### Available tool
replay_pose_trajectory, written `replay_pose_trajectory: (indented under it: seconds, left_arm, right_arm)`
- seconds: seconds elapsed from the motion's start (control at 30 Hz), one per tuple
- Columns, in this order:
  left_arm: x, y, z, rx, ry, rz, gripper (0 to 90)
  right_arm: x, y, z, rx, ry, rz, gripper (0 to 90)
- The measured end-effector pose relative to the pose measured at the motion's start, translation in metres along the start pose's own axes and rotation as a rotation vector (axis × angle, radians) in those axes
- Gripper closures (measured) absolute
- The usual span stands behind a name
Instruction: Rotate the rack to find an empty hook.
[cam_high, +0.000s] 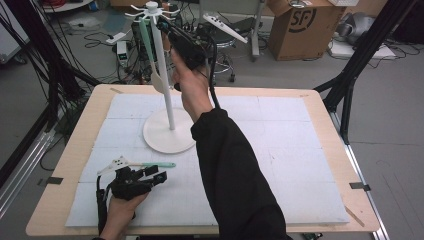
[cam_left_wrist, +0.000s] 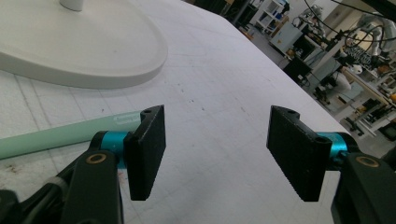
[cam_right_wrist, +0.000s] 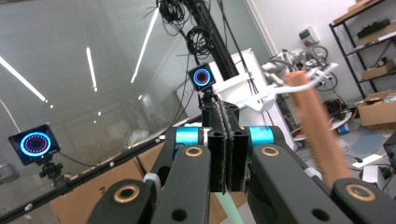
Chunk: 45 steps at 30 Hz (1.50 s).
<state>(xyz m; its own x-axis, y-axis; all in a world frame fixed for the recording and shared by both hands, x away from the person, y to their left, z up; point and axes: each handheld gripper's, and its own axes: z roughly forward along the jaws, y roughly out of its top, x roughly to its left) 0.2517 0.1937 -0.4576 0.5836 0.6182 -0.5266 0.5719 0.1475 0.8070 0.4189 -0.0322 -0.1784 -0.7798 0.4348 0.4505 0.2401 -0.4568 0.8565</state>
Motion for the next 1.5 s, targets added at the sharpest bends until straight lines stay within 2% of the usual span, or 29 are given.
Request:
replay_pose_trajectory:
  seconds: [0.33, 0.53, 0.6, 0.7, 0.77, 0.83, 0.9, 1.07, 1.13, 1.5]
  left_arm:
    - [0.0, 0.0, 0.0, 0.0, -0.001, 0.0, 38.0]
    - [0.0, 0.0, -0.001, 0.0, -0.004, 0.0, 38.0]
    - [0.001, 0.0, -0.002, 0.0, -0.007, -0.002, 37.9]
    - [0.002, 0.0, -0.006, -0.013, -0.007, -0.008, 38.0]
    - [0.002, 0.0, -0.008, -0.02, 0.005, -0.006, 38.1]
    - [0.001, 0.0, -0.01, -0.011, 0.021, 0.016, 38.1]
    - [0.001, -0.001, -0.01, -0.011, 0.021, 0.017, 38.1]
    - [0.002, -0.001, -0.012, -0.012, 0.03, 0.02, 38.1]
    - [0.001, -0.001, -0.01, -0.003, 0.032, 0.024, 38.1]
    - [0.0, -0.002, -0.008, 0.012, 0.034, 0.033, 38.1]
  right_arm:
    - [0.011, -0.01, 0.015, 0.025, 0.018, -0.006, 90.0]
    - [0.013, -0.014, 0.015, 0.037, 0.029, -0.003, 90.0]
    - [0.013, -0.016, 0.009, 0.043, 0.04, -0.007, 88.6]
    - [0.011, -0.02, -0.003, 0.071, 0.06, -0.019, 77.9]
    - [0.008, -0.024, -0.011, 0.084, 0.081, -0.023, 75.2]
    - [0.005, -0.027, -0.02, 0.102, 0.101, -0.033, 67.3]
    - [0.002, -0.03, -0.027, 0.126, 0.088, -0.019, 53.7]
    - [-0.009, -0.04, -0.046, 0.168, 0.072, -0.007, 49.5]
    - [-0.015, -0.044, -0.054, 0.169, 0.06, -0.009, 49.0]
    - [-0.046, -0.067, -0.111, 0.222, -0.015, 0.024, 46.4]
